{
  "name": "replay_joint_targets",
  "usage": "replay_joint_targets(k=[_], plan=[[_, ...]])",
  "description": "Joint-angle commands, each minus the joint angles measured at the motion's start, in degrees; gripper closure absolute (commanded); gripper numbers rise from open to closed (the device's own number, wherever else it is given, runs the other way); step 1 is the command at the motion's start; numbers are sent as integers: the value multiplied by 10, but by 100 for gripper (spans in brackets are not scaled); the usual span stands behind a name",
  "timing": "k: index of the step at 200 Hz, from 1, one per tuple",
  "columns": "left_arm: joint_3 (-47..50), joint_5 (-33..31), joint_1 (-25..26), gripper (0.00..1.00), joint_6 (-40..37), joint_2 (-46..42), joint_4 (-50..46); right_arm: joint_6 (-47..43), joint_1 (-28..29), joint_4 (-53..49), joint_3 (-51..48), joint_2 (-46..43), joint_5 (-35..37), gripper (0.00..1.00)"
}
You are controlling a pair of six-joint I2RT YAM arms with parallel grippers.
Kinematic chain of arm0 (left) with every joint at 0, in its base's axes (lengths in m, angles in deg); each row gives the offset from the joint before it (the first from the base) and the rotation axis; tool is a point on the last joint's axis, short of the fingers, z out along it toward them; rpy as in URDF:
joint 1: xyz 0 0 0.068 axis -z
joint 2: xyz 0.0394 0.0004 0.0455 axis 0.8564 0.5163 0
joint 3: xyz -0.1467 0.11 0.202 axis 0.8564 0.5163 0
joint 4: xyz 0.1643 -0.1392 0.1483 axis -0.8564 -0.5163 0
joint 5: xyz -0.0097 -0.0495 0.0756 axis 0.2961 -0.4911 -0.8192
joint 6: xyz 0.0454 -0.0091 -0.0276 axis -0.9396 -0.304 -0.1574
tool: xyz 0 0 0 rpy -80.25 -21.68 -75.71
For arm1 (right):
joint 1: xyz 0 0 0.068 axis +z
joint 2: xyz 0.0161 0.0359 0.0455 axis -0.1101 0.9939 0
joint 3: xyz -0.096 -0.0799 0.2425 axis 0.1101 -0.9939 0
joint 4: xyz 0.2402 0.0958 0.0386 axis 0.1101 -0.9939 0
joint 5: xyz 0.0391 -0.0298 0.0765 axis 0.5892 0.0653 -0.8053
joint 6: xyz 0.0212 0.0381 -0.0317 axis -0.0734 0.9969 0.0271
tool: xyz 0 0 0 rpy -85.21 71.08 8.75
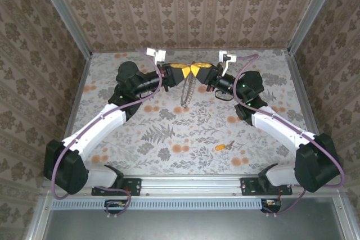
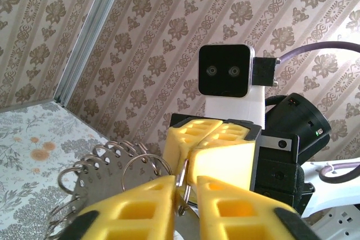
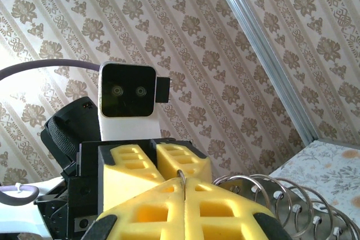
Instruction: Put the keys on the keyring
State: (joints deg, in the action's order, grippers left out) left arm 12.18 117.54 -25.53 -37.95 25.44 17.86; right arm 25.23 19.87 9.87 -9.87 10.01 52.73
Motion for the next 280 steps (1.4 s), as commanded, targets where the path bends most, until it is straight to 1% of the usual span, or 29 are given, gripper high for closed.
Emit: replay_joint_targets(k=[1, 12, 24, 37, 45, 79, 90, 109, 125, 137, 162, 178, 190, 212, 237, 280], plan=[[7, 11, 5, 88, -2, -15, 27, 6, 4, 34, 14, 1, 12, 100], [7, 9, 5, 89, -3, -16, 28, 6, 4, 34, 15, 2, 12, 100], [7, 8, 5, 95, -4, -16, 29, 7, 5, 33, 15, 2, 10, 100], [5, 5, 6, 97, -4, -15, 30, 7, 5, 32, 16, 3, 10, 100], [4, 5, 6, 100, -5, -15, 29, 7, 5, 32, 16, 3, 9, 100], [-2, 7, 6, 100, -13, -11, 20, 5, 2, 13, 21, 2, 7, 100], [-8, 9, 5, 100, -27, -13, 0, 7, -5, -10, 21, -5, 12, 84], [-25, 19, 5, 100, -70, -18, -59, 9, -33, -65, 16, -31, 26, 63], [-44, 33, 4, 100, -117, -22, -116, 8, -62, -115, 9, -60, 25, 54], [-61, 48, 2, 100, -149, -22, -159, 4, -80, -151, 3, -81, 16, 51], [-105, 77, -3, 100, -219, -14, -259, -29, -102, -241, 6, -118, -12, 48], [-133, 97, -6, 100, -258, -3, -312, -57, -104, -297, 16, -135, -33, 48], [-154, 109, -7, 100, -287, 6, -352, -68, -104, -318, 20, -143, -50, 47], [-185, 131, -9, 100, -331, 22, -408, -68, -104, -319, 23, -144, -94, 48], [-214, 160, -10, 100, -366, 41, -451, -48, -101, -281, 16, -137, -139, 52], [-239, 191, -10, 100, -387, 65, -478, -47, -75, -244, 16, -119, -177, 59]])
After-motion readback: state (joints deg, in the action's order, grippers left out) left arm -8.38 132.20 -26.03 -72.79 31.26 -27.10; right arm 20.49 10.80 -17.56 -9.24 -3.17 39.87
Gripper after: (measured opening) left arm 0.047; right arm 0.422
